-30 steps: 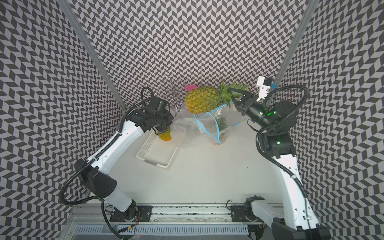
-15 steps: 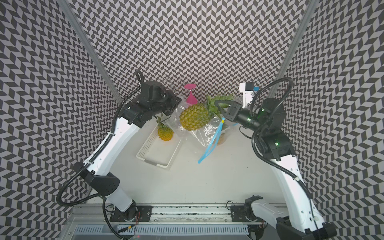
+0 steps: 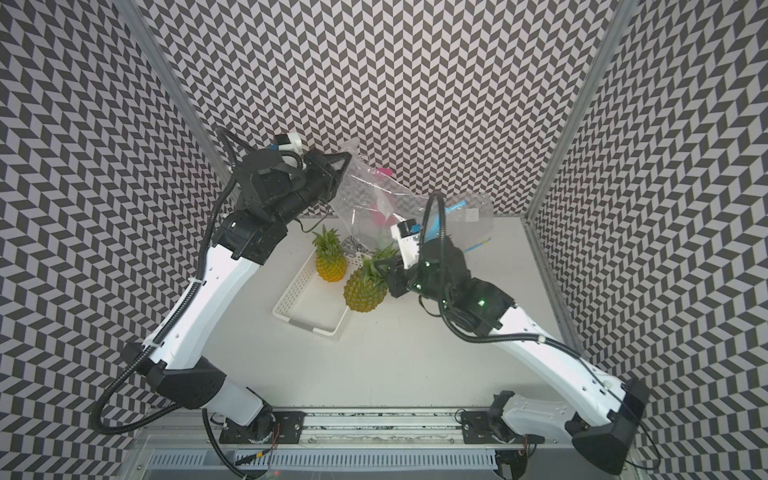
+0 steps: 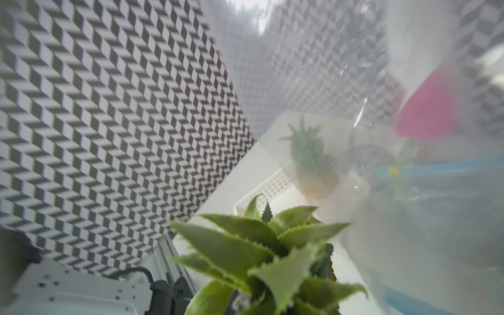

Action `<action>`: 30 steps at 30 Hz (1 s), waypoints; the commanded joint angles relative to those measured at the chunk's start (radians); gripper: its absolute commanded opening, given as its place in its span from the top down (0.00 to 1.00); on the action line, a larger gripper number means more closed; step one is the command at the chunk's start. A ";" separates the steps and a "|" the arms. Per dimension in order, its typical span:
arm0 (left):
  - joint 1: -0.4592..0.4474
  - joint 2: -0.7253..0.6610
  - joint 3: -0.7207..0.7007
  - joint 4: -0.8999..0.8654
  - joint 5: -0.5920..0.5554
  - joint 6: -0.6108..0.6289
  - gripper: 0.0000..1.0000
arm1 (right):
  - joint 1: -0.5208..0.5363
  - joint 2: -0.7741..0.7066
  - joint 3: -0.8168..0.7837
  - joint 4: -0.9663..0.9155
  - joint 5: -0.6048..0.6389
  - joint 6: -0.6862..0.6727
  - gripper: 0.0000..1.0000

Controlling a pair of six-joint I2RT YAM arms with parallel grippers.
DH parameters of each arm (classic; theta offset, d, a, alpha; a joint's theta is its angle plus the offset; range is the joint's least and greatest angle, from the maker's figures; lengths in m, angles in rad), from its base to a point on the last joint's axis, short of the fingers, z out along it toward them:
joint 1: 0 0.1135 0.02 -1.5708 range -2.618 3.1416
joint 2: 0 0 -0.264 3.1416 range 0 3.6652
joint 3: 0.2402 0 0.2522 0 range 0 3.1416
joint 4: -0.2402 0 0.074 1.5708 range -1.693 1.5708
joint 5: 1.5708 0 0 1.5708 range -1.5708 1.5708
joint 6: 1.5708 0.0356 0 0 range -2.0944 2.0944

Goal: Open the zip-top bag and take out the pineapple
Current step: Place the pineapple in the basket.

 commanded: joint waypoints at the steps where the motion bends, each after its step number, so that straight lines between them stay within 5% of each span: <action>1: 0.012 -0.034 -0.043 0.103 0.048 -0.012 1.00 | 0.083 0.005 -0.024 0.307 0.175 -0.128 1.00; 11: 0.008 -0.096 -0.139 0.193 0.048 -0.033 1.00 | 0.191 0.191 -0.130 0.732 0.322 -0.265 1.00; 20: 0.006 -0.127 -0.162 0.166 0.015 -0.008 1.00 | 0.191 0.417 -0.036 0.714 0.408 -0.300 1.00; 30: 0.003 -0.130 -0.173 0.147 0.008 0.001 1.00 | 0.196 0.599 0.085 0.714 0.359 -0.320 1.00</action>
